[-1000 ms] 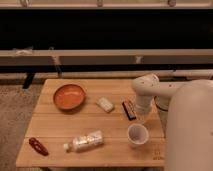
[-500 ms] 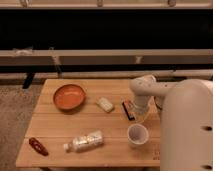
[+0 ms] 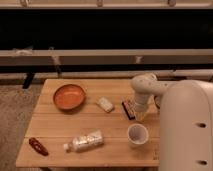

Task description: Push the eraser across the table

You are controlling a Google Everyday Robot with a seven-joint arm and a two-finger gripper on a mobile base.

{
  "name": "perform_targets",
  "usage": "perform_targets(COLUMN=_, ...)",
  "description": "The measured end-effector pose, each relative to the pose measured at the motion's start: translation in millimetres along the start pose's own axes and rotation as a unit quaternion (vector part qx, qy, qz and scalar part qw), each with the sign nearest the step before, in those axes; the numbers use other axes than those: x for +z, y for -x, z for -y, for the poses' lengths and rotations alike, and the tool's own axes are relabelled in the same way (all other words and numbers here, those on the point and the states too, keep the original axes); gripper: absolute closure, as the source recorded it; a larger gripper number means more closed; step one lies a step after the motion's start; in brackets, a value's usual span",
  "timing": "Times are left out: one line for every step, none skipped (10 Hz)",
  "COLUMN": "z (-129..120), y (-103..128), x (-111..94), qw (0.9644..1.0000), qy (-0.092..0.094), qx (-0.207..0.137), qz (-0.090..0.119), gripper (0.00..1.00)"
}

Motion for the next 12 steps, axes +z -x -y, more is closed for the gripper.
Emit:
perform_targets(z=-1, y=5, x=-1, qw=1.0, qy=0.003, qx=-0.001, qz=0.004, gripper=1.0)
perform_targets(z=-1, y=9, x=-1, qw=0.9999, qy=0.007, qx=-0.003, qz=0.008, gripper=1.0)
perform_targets(z=-3, y=13, x=-1, qw=0.9999, qy=0.011, qx=-0.005, qz=0.011, gripper=1.0)
perform_targets(z=-6, y=18, x=-1, qw=0.9997, qy=0.016, qx=-0.01, qz=0.014, gripper=1.0)
perform_targets(z=-10, y=23, x=-2, qw=0.9995, qy=0.021, qx=-0.015, qz=0.017, gripper=1.0)
perform_targets(z=-18, y=30, x=-3, qw=0.9992, qy=0.026, qx=-0.022, qz=0.021, gripper=1.0)
perform_targets(z=-27, y=37, x=-4, qw=0.9988, qy=0.03, qx=-0.03, qz=0.024, gripper=1.0)
perform_targets(z=-38, y=48, x=-5, qw=0.9981, qy=0.037, qx=-0.04, qz=0.029, gripper=1.0)
perform_targets(z=-41, y=54, x=-6, qw=0.9978, qy=0.04, qx=-0.043, qz=0.032, gripper=1.0)
perform_targets(z=-42, y=59, x=-7, qw=0.9974, qy=0.043, qx=-0.046, qz=0.034, gripper=1.0)
perform_targets(z=-45, y=70, x=-9, qw=0.9968, qy=0.047, qx=-0.05, qz=0.04, gripper=1.0)
perform_targets(z=-48, y=84, x=-11, qw=0.9962, qy=0.051, qx=-0.055, qz=0.045, gripper=1.0)
